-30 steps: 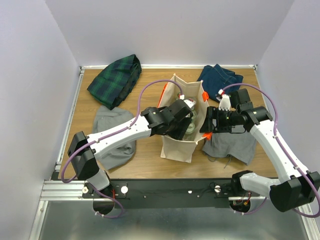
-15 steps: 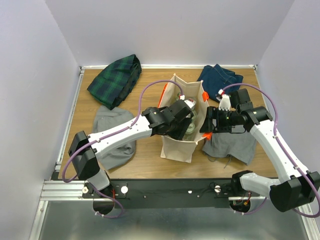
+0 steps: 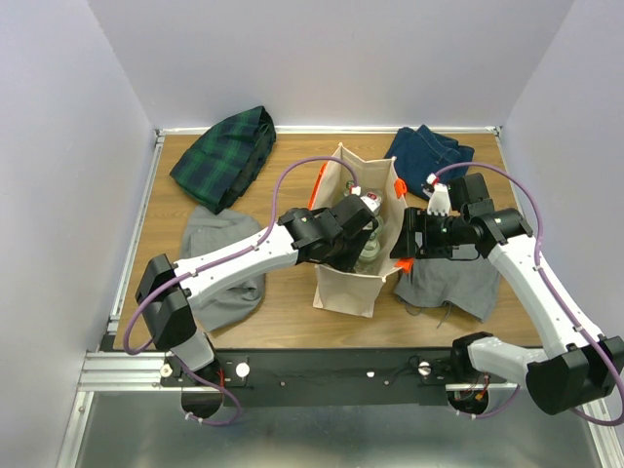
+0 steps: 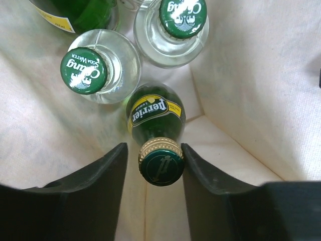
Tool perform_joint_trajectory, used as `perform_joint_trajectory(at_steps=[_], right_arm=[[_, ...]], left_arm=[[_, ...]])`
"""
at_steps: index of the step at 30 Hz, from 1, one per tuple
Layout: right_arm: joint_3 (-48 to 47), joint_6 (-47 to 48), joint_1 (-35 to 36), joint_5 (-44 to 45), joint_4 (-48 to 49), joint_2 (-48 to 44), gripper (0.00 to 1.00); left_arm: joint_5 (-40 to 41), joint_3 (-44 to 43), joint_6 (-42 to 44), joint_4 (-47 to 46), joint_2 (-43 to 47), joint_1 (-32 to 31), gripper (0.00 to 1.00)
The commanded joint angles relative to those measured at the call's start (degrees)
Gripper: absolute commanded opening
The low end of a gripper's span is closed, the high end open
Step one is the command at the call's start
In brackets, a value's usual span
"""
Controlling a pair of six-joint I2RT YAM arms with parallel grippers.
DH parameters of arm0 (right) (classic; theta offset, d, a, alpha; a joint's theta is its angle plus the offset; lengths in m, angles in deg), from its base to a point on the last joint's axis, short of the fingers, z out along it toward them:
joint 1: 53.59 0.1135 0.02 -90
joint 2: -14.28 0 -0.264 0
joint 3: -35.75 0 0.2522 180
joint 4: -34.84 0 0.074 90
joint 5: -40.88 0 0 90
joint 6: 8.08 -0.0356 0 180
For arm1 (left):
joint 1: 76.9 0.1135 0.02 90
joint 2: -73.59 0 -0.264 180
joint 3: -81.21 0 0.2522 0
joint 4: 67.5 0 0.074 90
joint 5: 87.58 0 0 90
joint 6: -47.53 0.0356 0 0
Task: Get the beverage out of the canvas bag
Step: Take out the drink from the canvas bag.
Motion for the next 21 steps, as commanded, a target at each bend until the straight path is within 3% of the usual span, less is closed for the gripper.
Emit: perform_joint_trajectory(at_steps=[1, 6, 10, 17, 21], right_arm=[[-1.44, 0.63, 0.22, 1.56, 1.15, -0.37, 0.85], [-1.44, 0.63, 0.31, 1.91, 1.06, -0.2, 0.85], [-1.53, 0.63, 0.22, 1.82, 1.15, -0.19, 0.85], [-1.97, 0.63, 0.22, 1.56, 1.15, 0.25, 0.85], [-2.14, 0.63, 0.22, 1.91, 0.97, 0.16, 0.85]], left_arm=[[0.47, -1.16, 0.03, 2.33, -0.35, -0.15, 0.46], [-0.14, -1.33, 0.47, 2.42, -0.26, -0.24, 0.23], [-0.23, -1.51, 0.56, 2.33, -0.08, -0.24, 0.14], [-0.23, -1.86, 0.39, 2.33, 0.36, -0.23, 0.0], [-0.49, -1.69, 0.3, 2.07, 0.97, -0.15, 0.0]])
